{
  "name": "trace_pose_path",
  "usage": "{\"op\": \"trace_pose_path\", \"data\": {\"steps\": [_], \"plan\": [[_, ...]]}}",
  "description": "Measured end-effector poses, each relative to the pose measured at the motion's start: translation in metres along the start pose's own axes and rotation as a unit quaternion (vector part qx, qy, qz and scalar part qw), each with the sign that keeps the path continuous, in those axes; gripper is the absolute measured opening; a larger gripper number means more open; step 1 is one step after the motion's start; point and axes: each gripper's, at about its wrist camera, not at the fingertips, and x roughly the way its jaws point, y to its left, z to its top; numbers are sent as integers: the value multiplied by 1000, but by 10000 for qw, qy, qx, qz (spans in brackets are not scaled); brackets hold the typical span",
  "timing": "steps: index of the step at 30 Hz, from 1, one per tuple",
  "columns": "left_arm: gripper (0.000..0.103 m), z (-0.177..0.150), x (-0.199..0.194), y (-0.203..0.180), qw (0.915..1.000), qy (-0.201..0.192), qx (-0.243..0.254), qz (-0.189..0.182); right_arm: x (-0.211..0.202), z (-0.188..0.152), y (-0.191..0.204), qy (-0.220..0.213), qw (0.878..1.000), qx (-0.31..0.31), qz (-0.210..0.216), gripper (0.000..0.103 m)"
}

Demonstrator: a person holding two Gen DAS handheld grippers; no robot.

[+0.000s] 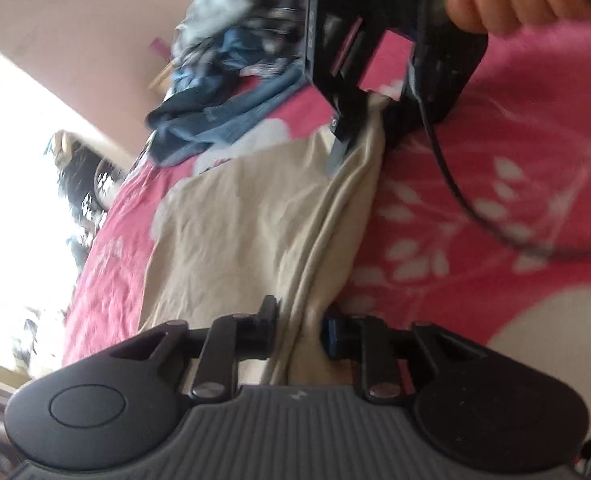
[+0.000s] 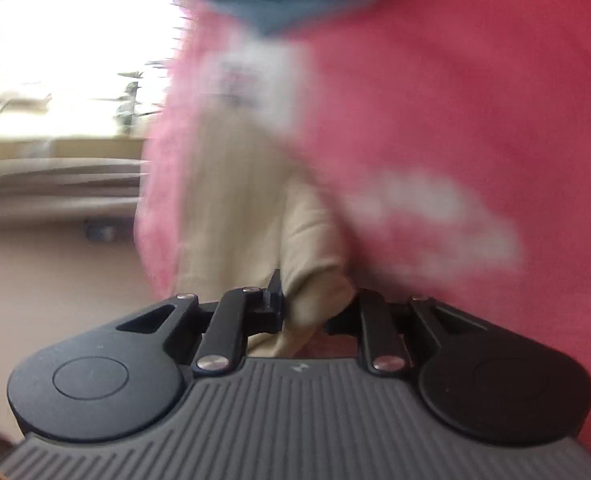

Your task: Fold clothes

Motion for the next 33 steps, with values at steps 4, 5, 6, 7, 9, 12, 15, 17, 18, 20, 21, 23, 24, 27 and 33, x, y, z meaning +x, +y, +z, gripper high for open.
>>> {"op": "trace_pose_path", "data": {"steps": [4, 5, 6, 7, 9, 12, 15, 17, 18, 20, 21, 23, 24, 27, 33], "plan": [[55, -3, -12, 3, 9999, -65, -12, -125, -28, 6, -27, 81, 9955, 845, 424, 27], [57, -4, -17, 6, 9998, -61, -100, -183, -39, 7, -26, -15, 9962, 816, 316, 30], [59, -6, -23, 10, 9996, -51, -195, -221, -53, 6, -24, -166, 9966, 780, 183, 33], [59, -8, -30, 14, 9991, -31, -318, -261, -66, 5, -19, -316, 9971, 683, 76, 35], [59, -15, -47, 29, 9960, 49, -781, -420, -89, 0, -4, -568, 9978, 346, -63, 36], [59, -34, -70, 62, 9723, 188, -2180, -819, -81, -13, 42, -169, 9970, -714, 257, 35], [57, -58, -68, 98, 9197, 399, -3748, -1105, -40, -28, 90, 364, 9793, -1961, 342, 35], [55, -72, -57, 111, 8917, 551, -4351, -1117, -9, -35, 93, 613, 9703, -2337, 102, 33], [55, -80, -49, 113, 8818, 659, -4527, -1147, 7, -38, 95, 737, 9649, -2522, -18, 32], [56, -92, -30, 110, 8754, 898, -4591, -1220, 38, -45, 98, 983, 9520, -2886, -268, 25], [56, -94, -28, 107, 8808, 915, -4488, -1199, 50, -45, 87, 1107, 9450, -3012, -639, 0], [55, -92, -32, 103, 8929, 858, -4270, -1144, 47, -39, 79, 1086, 9505, -2841, -642, 0], [55, -90, -36, 105, 8953, 853, -4220, -1145, 42, -38, 82, 1056, 9539, -2730, -670, 0], [58, -94, -47, 114, 8847, 693, -4443, -1228, 25, -55, 106, 959, 9330, -3403, -673, 5], [61, -100, -32, 106, 8934, 921, -4223, -1225, 68, -70, 117, 1321, 8857, -4227, -1392, 1]]}}
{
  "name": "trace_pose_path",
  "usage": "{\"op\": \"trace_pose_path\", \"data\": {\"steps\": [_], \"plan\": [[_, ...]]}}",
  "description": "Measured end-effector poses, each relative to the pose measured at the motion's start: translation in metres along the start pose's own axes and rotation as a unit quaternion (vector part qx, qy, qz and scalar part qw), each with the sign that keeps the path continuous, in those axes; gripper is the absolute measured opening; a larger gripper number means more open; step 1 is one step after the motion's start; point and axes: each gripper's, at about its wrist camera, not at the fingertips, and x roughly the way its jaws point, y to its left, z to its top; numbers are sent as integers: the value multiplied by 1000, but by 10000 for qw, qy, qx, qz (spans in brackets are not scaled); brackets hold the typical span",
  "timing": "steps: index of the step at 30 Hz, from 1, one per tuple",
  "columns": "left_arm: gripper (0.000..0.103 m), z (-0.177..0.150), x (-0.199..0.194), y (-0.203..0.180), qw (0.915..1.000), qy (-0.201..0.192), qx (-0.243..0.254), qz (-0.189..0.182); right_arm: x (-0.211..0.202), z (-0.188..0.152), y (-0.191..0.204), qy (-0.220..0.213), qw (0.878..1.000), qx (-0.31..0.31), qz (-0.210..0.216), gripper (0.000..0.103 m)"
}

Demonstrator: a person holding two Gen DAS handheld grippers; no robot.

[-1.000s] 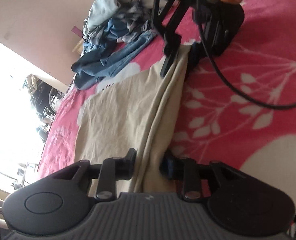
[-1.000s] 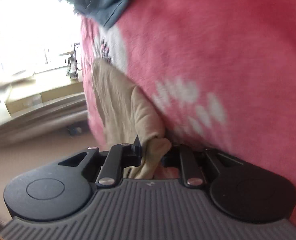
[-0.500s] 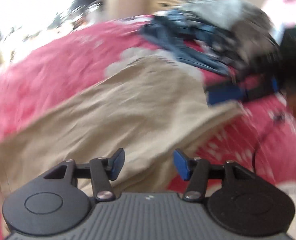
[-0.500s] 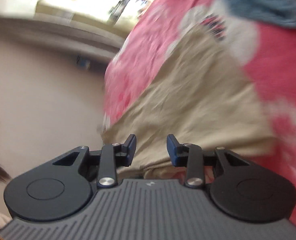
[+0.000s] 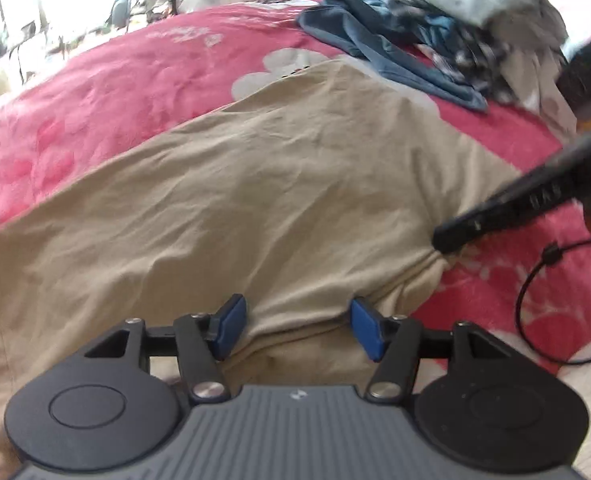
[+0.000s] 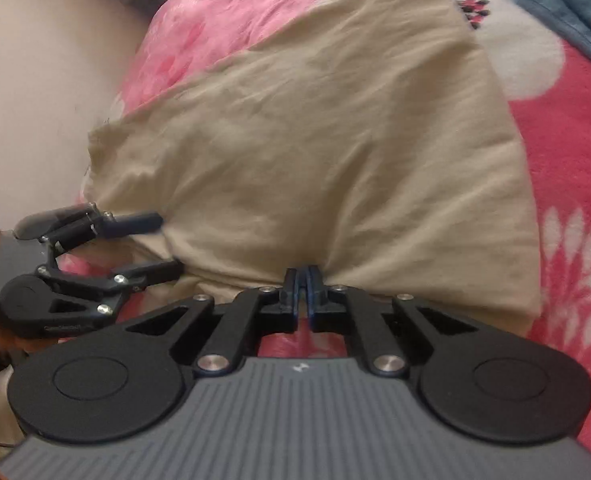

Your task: Fold clothes

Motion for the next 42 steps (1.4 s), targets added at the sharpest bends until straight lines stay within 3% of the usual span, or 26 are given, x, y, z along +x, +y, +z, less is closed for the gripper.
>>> {"op": "trace_pose_path", "data": {"steps": [2, 5, 9, 12, 15, 19, 21, 31, 36, 39, 42], "plan": [[61, 5, -8, 2, 9999, -53, -112, -47, -9, 8, -3, 44, 9994, 333, 102, 3], [61, 13, -23, 11, 9986, -265, -415, -193, -39, 13, -9, -430, 9981, 427, 135, 8], [62, 32, -31, 25, 9929, -509, -942, -526, -85, 4, -48, -1043, 9874, 1186, -51, 30], [61, 55, -16, 33, 9870, -480, -1338, -744, -85, -9, -77, -1102, 9777, 1783, -91, 33], [61, 76, 3, 27, 9843, -393, -1436, -952, -81, -20, -102, -1101, 9673, 2285, -67, 34], [61, 102, 30, 14, 9810, -262, -1480, -1224, -52, -24, -117, -686, 9649, 2466, 586, 37], [61, 118, 47, 2, 9819, -179, -1410, -1252, -46, -23, -114, -660, 9688, 2319, 580, 37], [62, 201, 123, -48, 9840, 489, -1630, -527, -50, -33, -107, -893, 9680, 2277, 569, 36], [64, 219, 144, -61, 9780, 774, -1935, 121, -49, -39, -107, -1052, 9621, 2448, 586, 37], [61, 223, 152, -71, 9755, 839, -1958, 552, -50, -39, -96, -1141, 9660, 2299, 322, 36], [49, 222, 153, -77, 9724, 768, -2031, 851, -51, -39, -84, -1233, 9692, 2134, -19, 28]]}}
